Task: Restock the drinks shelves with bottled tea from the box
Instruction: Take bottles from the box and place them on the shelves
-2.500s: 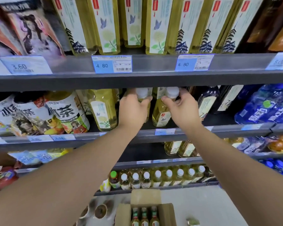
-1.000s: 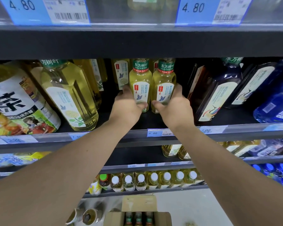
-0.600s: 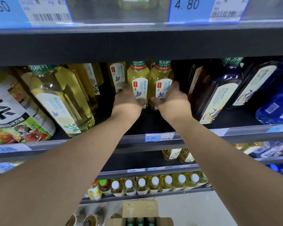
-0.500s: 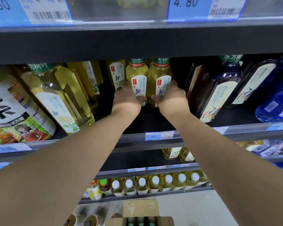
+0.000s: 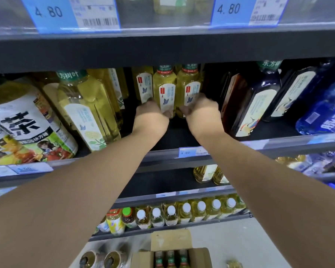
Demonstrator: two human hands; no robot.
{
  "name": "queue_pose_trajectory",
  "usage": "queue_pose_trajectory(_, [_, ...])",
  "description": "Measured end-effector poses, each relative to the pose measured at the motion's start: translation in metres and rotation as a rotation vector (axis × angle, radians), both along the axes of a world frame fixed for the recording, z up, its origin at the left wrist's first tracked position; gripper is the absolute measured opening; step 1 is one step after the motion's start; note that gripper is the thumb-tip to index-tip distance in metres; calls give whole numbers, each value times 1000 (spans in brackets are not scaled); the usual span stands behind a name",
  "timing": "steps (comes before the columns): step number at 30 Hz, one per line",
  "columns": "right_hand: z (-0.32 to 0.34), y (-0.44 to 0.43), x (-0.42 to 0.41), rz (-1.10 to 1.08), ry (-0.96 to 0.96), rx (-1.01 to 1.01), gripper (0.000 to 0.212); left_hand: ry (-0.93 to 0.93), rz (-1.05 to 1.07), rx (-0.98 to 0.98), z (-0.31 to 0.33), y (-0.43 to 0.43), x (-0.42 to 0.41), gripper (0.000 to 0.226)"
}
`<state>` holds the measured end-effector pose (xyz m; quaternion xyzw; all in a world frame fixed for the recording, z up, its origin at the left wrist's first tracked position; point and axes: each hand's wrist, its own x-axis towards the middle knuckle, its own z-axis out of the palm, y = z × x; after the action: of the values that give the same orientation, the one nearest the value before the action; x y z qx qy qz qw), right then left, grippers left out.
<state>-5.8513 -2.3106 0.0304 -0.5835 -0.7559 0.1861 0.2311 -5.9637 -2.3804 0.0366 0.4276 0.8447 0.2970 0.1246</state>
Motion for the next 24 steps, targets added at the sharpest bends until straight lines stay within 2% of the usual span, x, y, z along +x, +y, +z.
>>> queue_pose_trajectory(2, [-3, -31, 14, 42, 82, 175, 39, 45, -76, 59, -3, -20, 9, 42])
queue_pose_trajectory(4, [-2, -58, 31, 29, 49, 253, 39, 102, -121, 41, -2, -38, 16, 45])
queue_pose_trajectory(7, [-9, -94, 52, 5, -32, 248, 37, 208, -180, 33, -3, -65, 19, 47])
queue_pose_trajectory(11, [-21, -154, 60, 38, -31, 179, 31, 242, -335, 83, -14, -114, 23, 37])
queue_pose_trajectory(15, [-32, -204, 72, 72, -59, 253, 22, 428, -447, 213, -25, -161, 27, 34])
queue_pose_trajectory(18, [-45, -233, 88, 26, -50, 207, 22, 307, -459, 277, -33, -191, 41, 28])
queue_pose_trajectory(24, [-94, -270, 134, 11, -144, 54, 23, 219, -584, 79, -103, -249, 92, 19])
